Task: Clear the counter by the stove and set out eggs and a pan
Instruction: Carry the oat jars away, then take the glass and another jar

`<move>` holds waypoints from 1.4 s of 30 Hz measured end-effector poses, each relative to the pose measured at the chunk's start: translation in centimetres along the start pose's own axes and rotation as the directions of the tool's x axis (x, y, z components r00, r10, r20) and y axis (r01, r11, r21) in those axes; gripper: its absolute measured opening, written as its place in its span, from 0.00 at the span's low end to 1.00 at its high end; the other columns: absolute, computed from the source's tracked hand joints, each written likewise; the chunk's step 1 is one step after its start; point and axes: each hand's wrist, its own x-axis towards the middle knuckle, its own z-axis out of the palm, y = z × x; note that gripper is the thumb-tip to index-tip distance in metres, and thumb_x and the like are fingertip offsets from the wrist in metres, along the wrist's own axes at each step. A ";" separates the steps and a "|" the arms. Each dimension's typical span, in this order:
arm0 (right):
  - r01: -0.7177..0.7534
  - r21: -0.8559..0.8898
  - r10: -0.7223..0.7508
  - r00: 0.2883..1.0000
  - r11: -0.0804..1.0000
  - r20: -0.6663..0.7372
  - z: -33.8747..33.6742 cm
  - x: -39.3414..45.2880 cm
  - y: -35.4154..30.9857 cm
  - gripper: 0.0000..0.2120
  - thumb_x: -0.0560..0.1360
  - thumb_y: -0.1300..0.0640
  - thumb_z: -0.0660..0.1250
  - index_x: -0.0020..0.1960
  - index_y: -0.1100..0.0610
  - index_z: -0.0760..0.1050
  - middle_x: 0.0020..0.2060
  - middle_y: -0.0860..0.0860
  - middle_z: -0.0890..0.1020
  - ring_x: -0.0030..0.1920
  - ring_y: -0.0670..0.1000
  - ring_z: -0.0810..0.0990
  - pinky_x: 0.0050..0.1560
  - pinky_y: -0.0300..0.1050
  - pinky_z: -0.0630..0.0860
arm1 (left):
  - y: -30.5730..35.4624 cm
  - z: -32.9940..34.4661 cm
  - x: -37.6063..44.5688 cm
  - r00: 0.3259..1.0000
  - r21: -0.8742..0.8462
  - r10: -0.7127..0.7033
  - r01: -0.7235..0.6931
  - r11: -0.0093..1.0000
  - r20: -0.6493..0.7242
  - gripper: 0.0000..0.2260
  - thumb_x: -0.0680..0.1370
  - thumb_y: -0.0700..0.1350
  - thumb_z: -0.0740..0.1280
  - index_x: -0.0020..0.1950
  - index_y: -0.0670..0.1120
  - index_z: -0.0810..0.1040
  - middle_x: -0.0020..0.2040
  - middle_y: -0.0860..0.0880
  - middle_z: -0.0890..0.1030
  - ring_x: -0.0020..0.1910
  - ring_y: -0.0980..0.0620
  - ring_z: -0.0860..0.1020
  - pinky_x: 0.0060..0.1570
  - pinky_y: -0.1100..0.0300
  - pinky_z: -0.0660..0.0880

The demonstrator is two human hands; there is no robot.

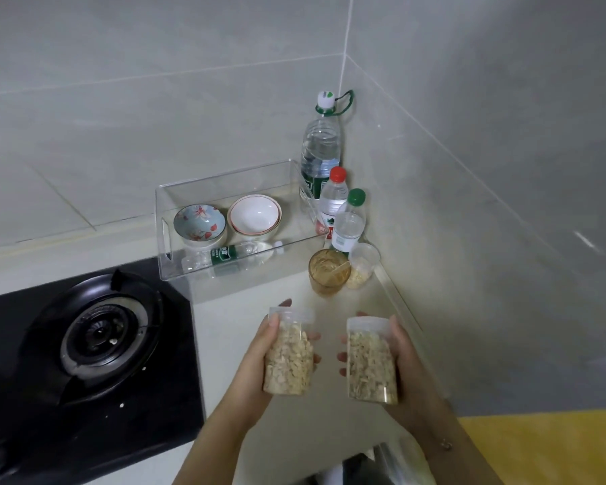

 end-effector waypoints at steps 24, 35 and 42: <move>-0.224 -0.273 0.320 0.865 0.936 0.386 -0.5 -9.6 2.8 0.41 0.54 0.34 0.77 0.52 0.67 0.80 0.39 0.60 0.82 0.36 0.56 0.81 0.35 0.47 0.79 | -8.6 6.8 -18.2 0.873 -0.280 0.139 -0.295 0.913 -0.467 0.35 0.76 0.67 0.54 0.54 0.37 0.83 0.42 0.40 0.82 0.36 0.47 0.80 0.37 0.56 0.78; -0.181 -0.476 0.420 0.780 0.861 0.463 6.4 -14.5 11.0 0.30 0.72 0.37 0.57 0.42 0.62 0.84 0.38 0.60 0.81 0.35 0.55 0.80 0.38 0.47 0.78 | -10.0 2.2 -30.1 0.715 -0.191 0.255 -0.479 0.857 -0.651 0.32 0.76 0.66 0.53 0.48 0.42 0.86 0.41 0.40 0.82 0.36 0.48 0.81 0.42 0.55 0.79; -0.166 -0.593 0.508 0.719 0.788 0.474 12.0 -20.8 19.5 0.31 0.73 0.37 0.56 0.43 0.62 0.84 0.38 0.59 0.81 0.36 0.54 0.81 0.38 0.46 0.79 | -12.4 -2.6 -40.9 0.591 -0.174 0.292 -0.605 0.777 -0.752 0.30 0.75 0.66 0.54 0.46 0.44 0.86 0.43 0.41 0.83 0.36 0.48 0.81 0.50 0.50 0.73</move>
